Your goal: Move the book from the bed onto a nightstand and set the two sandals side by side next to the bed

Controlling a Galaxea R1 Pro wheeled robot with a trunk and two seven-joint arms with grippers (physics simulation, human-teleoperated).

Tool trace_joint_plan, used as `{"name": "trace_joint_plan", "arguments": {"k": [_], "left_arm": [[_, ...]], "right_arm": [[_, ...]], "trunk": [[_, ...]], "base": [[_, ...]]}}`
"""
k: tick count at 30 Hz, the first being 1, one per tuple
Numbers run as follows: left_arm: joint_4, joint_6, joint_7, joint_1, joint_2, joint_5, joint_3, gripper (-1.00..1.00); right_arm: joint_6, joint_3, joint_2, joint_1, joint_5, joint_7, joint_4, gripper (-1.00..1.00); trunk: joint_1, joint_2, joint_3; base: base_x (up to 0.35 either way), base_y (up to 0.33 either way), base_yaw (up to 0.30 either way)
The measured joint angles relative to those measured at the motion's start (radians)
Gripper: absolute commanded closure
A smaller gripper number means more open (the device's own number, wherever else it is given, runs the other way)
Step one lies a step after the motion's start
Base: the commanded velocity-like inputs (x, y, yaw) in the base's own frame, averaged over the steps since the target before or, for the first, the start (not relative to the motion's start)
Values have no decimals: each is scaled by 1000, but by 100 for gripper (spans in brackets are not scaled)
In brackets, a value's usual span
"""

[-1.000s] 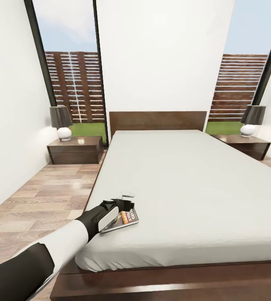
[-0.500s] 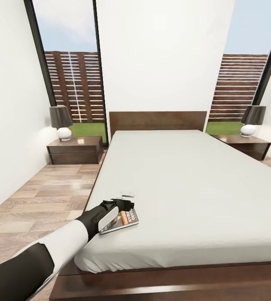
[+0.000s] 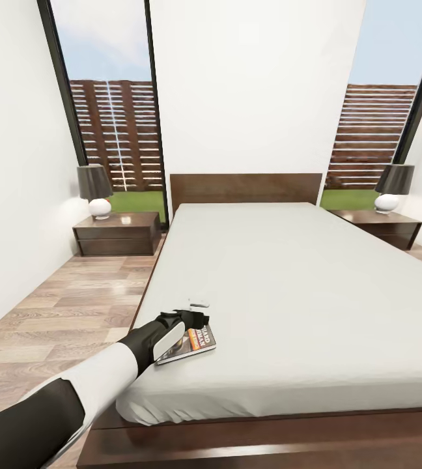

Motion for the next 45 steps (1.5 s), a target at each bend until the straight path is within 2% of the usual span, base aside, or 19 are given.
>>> {"name": "trace_joint_plan", "arguments": {"k": [45], "left_arm": [[-1, -2, 0, 1, 0, -2, 0, -100]], "right_arm": [[0, 0, -2, 0, 0, 1, 0, -100]], "trunk": [[0, 0, 0]], "base": [[25, 0, 0]]}}
